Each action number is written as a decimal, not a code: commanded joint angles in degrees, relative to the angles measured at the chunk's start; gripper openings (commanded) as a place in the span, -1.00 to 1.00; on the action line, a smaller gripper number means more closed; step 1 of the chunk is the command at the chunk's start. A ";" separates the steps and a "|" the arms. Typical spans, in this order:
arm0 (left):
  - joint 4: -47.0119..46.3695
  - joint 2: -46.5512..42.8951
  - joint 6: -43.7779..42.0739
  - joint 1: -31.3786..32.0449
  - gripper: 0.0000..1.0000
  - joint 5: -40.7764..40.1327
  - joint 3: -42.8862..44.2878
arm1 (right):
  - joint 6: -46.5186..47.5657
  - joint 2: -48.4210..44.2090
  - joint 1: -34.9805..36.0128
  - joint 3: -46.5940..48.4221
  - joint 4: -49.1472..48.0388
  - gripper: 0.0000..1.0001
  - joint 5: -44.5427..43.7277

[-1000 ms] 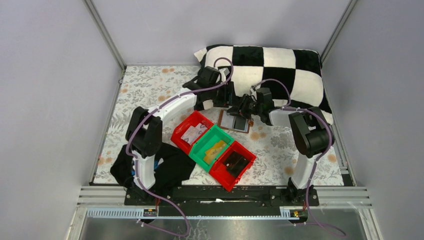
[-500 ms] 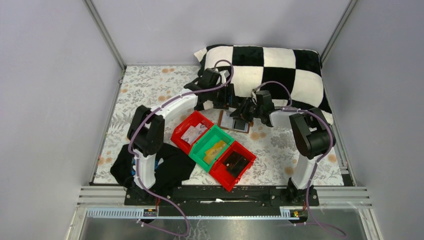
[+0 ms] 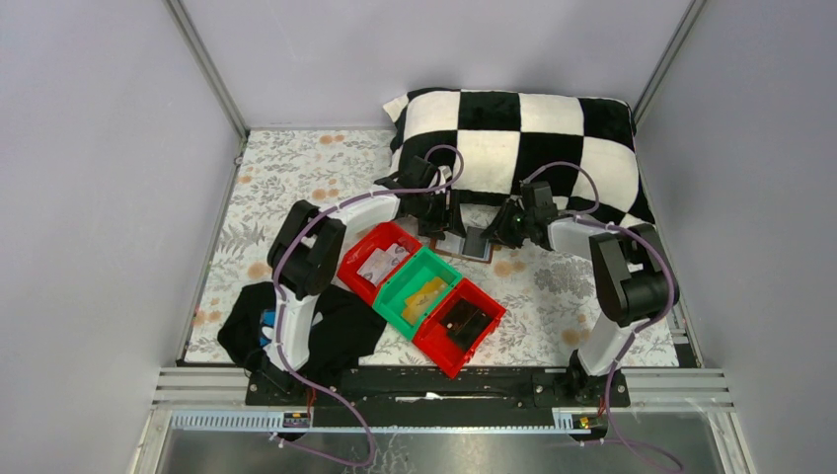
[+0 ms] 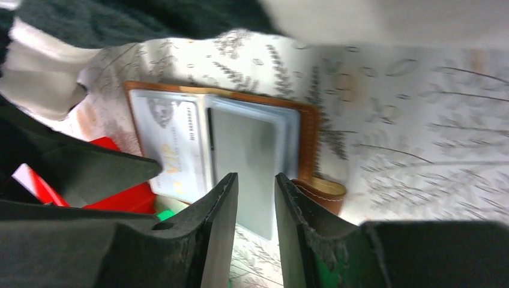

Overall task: Take the credit cards out of the card holder
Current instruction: Remove the credit card from the card holder.

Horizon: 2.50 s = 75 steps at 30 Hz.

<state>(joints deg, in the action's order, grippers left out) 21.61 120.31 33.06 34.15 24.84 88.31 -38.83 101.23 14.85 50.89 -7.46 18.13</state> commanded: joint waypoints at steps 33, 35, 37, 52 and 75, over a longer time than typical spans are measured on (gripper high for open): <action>0.36 6.94 -3.90 2.88 0.18 3.20 14.75 | 4.90 -11.77 -9.75 -4.85 6.96 -0.25 2.04; -0.59 7.91 -4.16 2.91 0.17 3.74 15.38 | 2.69 -10.34 -9.68 -4.77 3.90 -0.26 4.11; -1.57 9.21 -4.03 2.92 0.14 4.04 16.24 | 0.42 -8.66 -9.52 -4.53 1.41 -0.26 5.70; -7.90 11.82 -0.33 3.09 -0.30 5.36 10.09 | -4.12 0.24 -7.21 -2.50 -3.96 -0.27 6.33; -11.28 5.62 1.81 5.88 -1.00 4.59 -2.16 | -1.23 -3.46 -7.46 -9.16 -0.09 -0.36 2.96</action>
<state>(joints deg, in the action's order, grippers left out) 8.71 126.21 35.79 39.97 30.04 85.36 -40.93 97.01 7.57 42.54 -8.64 23.20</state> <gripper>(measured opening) 0.005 0.326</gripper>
